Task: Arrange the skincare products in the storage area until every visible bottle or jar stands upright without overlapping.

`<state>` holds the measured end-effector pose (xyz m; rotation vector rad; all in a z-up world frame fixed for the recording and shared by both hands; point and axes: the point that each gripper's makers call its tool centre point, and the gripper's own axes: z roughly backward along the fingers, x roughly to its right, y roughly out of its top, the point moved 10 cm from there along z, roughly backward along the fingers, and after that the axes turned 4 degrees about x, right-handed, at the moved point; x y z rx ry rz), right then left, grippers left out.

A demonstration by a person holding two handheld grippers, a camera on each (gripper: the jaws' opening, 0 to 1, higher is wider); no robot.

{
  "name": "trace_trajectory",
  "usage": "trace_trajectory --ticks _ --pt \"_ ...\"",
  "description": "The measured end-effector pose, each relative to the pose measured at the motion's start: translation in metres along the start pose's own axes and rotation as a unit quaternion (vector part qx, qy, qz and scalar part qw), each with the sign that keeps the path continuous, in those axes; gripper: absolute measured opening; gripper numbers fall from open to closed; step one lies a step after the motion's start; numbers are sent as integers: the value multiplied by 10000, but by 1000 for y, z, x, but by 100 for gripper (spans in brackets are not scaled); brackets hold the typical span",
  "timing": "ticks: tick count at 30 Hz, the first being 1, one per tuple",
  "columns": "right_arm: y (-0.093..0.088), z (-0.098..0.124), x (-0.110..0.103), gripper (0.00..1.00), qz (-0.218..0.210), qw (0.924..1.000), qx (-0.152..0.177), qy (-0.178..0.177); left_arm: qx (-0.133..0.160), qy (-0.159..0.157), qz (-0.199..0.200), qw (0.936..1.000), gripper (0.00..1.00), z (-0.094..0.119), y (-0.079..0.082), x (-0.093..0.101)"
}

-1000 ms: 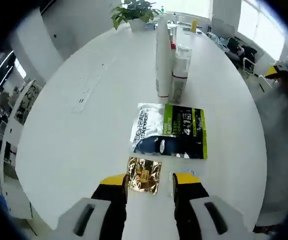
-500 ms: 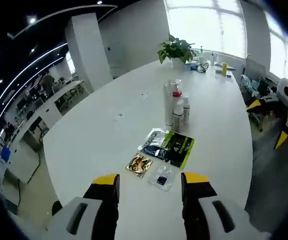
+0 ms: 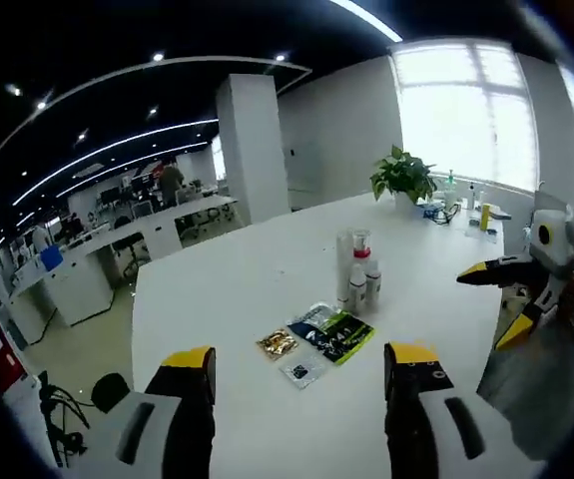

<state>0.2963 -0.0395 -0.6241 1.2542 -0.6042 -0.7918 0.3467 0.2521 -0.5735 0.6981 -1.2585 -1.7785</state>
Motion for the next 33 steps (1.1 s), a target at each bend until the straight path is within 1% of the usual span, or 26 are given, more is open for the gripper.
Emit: trace_trajectory --ticks 1,4,6,9,11,14,16,18,19,20,22,23,25,27,29,31,33 --pt "0 0 0 77 -16 10000 -16 5 42 5 68 10000 71 3 -2 2" --pt "-2 -2 -2 79 -99 9999 -74 114 368 272 235 9987 75 12 -10 9" --pt "-3 -4 -3 81 -257 9993 -136 216 498 291 335 9978 78 19 -18 16" --pt "-5 -6 -2 85 -414 9988 -158 226 546 343 333 9974 86 29 -31 21" --pt "-6 -7 0 88 -531 9982 -205 188 533 506 205 9971 93 35 -38 22" --pt "-9 -10 1 93 -697 9970 -303 137 467 562 81 9973 99 46 -50 25" --pt "-12 -11 0 97 -881 9949 -450 204 428 633 -84 9970 100 52 -56 27" --pt "-15 -13 -3 99 -857 9945 -537 255 453 717 -138 9963 100 56 -60 29" --pt "-15 -13 -5 99 -831 9943 -593 318 479 752 -104 9960 100 57 -62 31" --pt "-16 -13 -6 99 -826 9941 -614 347 514 776 6 9957 100 58 -63 34" --pt "-18 -14 -9 99 -785 9935 -715 400 497 692 76 9963 100 56 -68 43" --pt "-19 -14 -9 99 -782 9932 -757 407 466 663 74 9967 100 55 -71 47" --pt "-21 -14 -8 99 -813 9923 -850 385 364 501 61 9981 100 51 -78 57" --pt "-21 -14 -6 99 -858 9920 -860 344 260 422 -67 9988 100 48 -83 63" --pt "-22 -13 -2 99 -939 9914 -885 208 214 392 -271 9986 100 45 -86 66" --pt "-22 -12 1 99 -1004 9907 -915 49 317 413 -163 9985 100 41 -85 63" --pt "-23 -11 4 99 -1044 9898 -962 -80 309 585 -113 9977 100 38 -84 57"
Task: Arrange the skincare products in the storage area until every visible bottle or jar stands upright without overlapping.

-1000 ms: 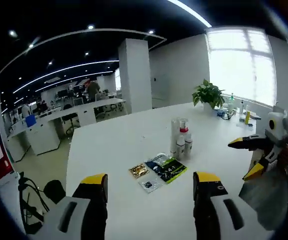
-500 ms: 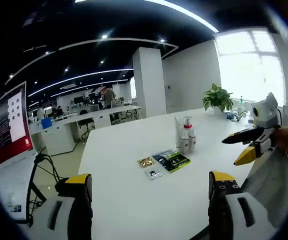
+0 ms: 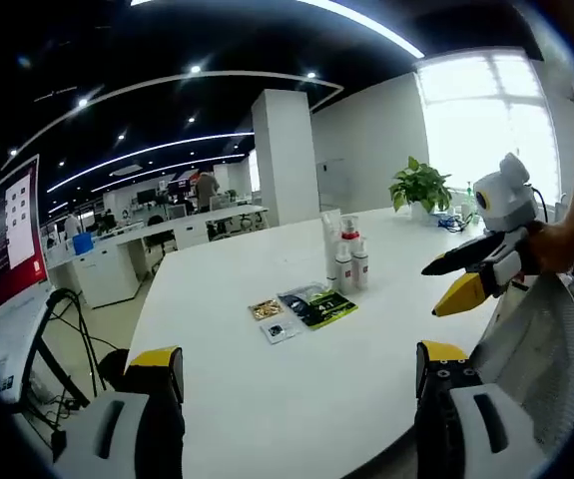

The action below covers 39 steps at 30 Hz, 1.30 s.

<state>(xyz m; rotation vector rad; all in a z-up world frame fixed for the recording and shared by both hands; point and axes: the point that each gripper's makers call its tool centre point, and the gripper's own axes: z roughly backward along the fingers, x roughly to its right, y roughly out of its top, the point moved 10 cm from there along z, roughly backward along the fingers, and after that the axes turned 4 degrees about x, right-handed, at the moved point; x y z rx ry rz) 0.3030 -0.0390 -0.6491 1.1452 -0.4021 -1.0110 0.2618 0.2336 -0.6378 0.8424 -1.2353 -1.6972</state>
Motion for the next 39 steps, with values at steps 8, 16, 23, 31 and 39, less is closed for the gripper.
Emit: trace_trajectory --ticks 8,16,23,31,39 --pt "-6 1 6 99 25 9990 -210 -393 279 521 -207 9980 99 -13 5 -11" --pt "-6 -6 6 99 367 9970 -30 -677 498 498 -401 9967 96 -14 2 -4" --pt "-6 -5 -1 99 477 9972 16 -571 337 387 -393 9979 94 -15 -3 -1" --pt "-8 -3 -4 98 573 9968 -51 -558 284 327 -452 9980 91 -15 -5 0" --pt "-5 -2 -7 99 651 9964 27 -549 201 380 -445 9981 91 -17 -7 -3"
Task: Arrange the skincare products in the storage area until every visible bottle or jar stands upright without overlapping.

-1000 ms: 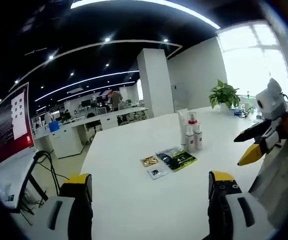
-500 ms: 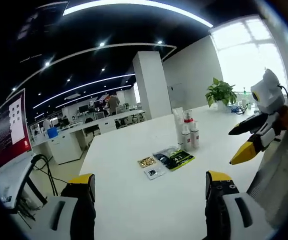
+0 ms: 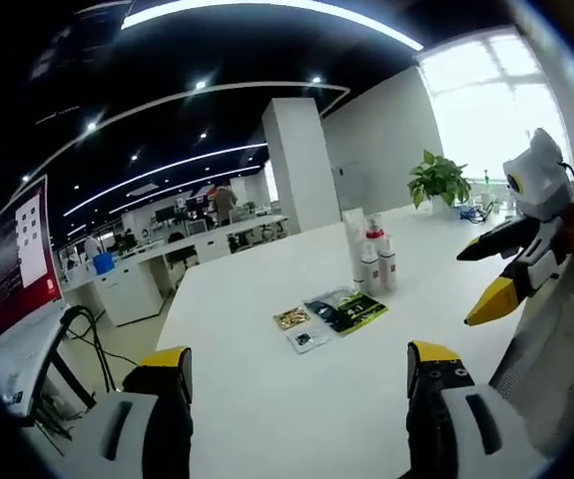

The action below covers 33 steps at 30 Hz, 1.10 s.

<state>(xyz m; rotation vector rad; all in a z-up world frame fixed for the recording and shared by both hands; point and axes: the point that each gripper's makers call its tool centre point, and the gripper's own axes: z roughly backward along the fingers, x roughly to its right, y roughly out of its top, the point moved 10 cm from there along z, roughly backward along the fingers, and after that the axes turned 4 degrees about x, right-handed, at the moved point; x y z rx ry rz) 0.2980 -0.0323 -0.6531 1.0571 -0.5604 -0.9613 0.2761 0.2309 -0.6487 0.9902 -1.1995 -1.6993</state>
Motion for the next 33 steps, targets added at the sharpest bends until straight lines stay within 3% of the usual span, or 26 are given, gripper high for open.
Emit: trace_trajectory --ticks 22,33 --pt "-4 -5 -4 98 162 9996 -166 127 -61 88 -123 9999 89 -1 -1 -1" --pt "-1 -2 -5 97 151 9997 -31 184 -119 40 -268 9996 91 -2 -2 1"
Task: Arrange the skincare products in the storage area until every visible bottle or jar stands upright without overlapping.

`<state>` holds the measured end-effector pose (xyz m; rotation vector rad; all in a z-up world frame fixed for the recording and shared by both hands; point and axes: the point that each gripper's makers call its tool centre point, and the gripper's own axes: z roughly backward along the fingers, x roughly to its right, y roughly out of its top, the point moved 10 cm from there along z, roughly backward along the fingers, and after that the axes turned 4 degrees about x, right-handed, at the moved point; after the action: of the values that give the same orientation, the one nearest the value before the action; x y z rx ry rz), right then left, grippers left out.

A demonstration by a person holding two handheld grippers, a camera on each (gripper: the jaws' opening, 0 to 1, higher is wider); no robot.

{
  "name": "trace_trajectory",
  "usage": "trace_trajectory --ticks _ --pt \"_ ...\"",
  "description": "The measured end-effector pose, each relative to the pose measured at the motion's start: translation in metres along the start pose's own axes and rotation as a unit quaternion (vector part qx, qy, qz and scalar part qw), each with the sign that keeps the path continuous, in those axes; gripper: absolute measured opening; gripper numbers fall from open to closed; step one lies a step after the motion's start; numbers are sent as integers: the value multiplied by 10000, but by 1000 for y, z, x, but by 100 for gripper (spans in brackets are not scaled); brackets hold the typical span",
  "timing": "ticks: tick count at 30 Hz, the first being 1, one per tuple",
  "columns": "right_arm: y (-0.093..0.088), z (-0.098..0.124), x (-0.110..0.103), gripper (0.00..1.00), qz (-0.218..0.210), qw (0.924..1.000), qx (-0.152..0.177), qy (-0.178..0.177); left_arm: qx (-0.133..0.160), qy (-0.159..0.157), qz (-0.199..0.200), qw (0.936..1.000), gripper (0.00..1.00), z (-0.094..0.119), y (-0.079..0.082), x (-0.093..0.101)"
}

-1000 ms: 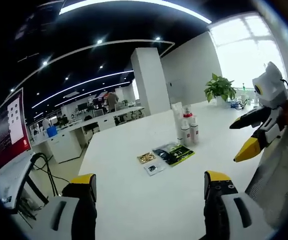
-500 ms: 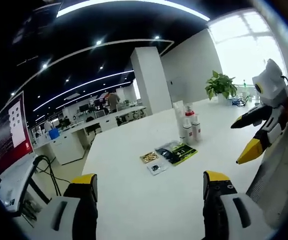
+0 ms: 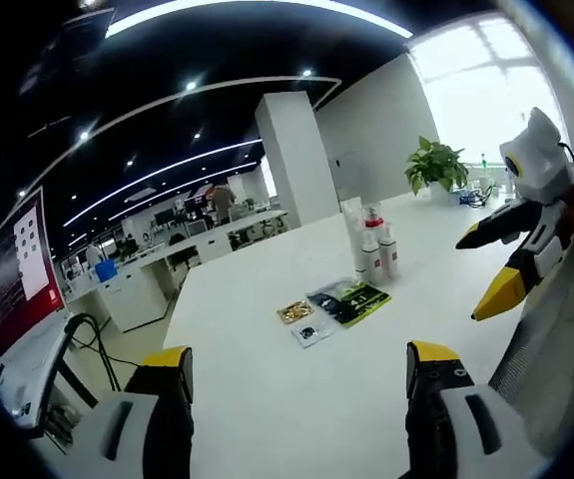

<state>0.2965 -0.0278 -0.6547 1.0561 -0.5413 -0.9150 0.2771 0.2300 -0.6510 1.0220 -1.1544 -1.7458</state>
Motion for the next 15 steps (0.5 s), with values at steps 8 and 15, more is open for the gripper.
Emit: trace_trajectory --ticks 8,15 --pt "3 2 -1 96 -52 9999 130 71 -145 -29 -67 9999 90 -1 -3 0" --pt "1 5 -1 92 -5 9999 92 118 -210 -39 -214 9995 90 -1 -4 2"
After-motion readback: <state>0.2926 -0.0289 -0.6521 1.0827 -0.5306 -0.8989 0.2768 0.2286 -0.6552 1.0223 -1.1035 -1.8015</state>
